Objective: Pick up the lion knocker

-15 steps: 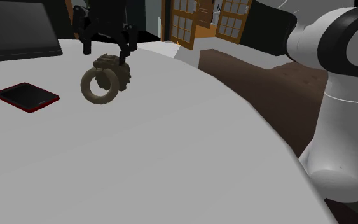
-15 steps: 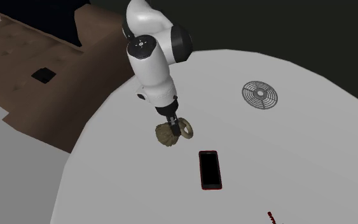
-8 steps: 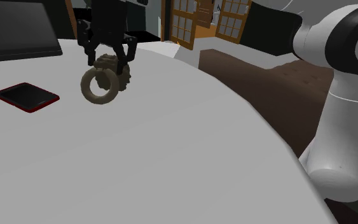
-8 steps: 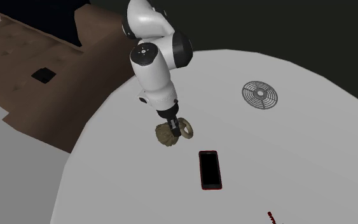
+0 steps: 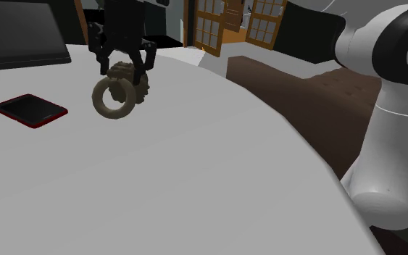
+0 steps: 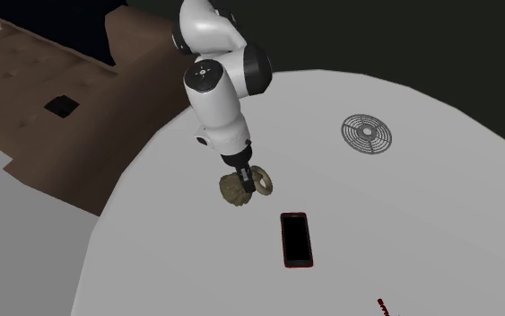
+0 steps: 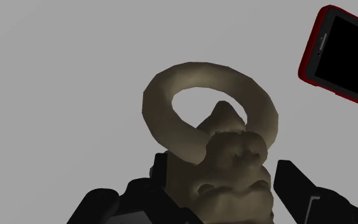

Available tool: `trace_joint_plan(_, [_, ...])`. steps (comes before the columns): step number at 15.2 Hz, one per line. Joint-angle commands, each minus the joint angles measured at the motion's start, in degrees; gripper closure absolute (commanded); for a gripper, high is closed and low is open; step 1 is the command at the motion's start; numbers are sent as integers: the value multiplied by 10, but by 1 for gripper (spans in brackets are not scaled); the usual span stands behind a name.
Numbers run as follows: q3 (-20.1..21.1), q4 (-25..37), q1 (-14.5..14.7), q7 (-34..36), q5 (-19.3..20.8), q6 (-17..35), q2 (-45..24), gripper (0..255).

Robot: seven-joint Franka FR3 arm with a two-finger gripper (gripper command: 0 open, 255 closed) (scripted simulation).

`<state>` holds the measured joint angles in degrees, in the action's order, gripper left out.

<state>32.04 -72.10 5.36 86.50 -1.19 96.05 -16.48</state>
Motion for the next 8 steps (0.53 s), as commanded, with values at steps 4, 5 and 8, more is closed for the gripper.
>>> trace_joint_plan(4, [0,59,13,10,13,-42,-22,255])
trace_joint_plan(5, [0,75,16,12,16,-52,-28,255])
trace_joint_plan(8, [0,127,29,19,27,-86,-47,255])
